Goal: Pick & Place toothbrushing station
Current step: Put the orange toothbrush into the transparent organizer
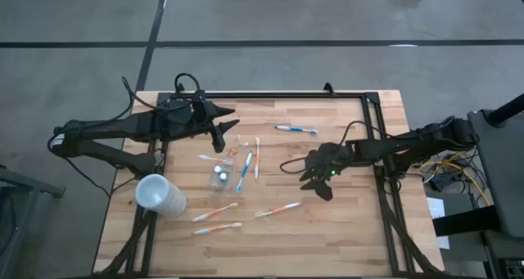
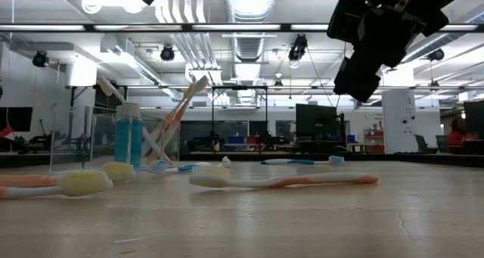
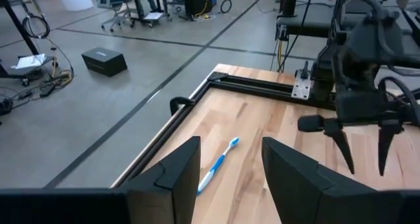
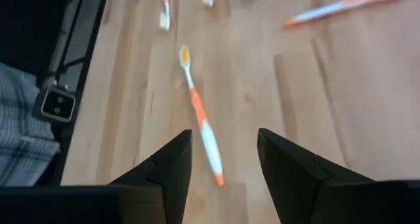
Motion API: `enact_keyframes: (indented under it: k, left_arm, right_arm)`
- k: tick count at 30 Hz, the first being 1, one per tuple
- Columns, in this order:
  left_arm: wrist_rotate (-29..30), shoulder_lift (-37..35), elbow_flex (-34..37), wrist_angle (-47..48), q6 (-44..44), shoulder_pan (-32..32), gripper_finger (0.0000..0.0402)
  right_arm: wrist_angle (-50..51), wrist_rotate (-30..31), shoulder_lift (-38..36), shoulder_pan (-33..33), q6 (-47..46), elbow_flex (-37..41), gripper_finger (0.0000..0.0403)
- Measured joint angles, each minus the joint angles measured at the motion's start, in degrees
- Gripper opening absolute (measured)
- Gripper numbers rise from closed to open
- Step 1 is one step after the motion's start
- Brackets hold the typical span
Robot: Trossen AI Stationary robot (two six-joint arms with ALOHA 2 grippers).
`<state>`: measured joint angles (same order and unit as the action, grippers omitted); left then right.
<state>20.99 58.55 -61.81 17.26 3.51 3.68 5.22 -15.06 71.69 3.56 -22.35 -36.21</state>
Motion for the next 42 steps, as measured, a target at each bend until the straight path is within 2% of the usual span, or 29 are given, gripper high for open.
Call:
enact_keyframes:
  k: [8,21,42]
  left_arm:
    - [0.0,0.19,0.03,-0.25,-0.22,0.0,0.0168]
    - [-0.03,0.23,0.04,-0.32,-1.34,0.0,0.0168]
    - [-0.07,0.23,0.12,0.08,-2.45,0.07,0.0168]
  right_arm:
    - [-7.01,-0.01,10.46,4.14,-3.82,0.01,0.0165]
    - [-8.97,-0.1,21.99,6.28,-0.38,-5.16,0.0153]
    - [-8.45,-0.02,24.12,8.1,0.06,-4.55,0.0144]
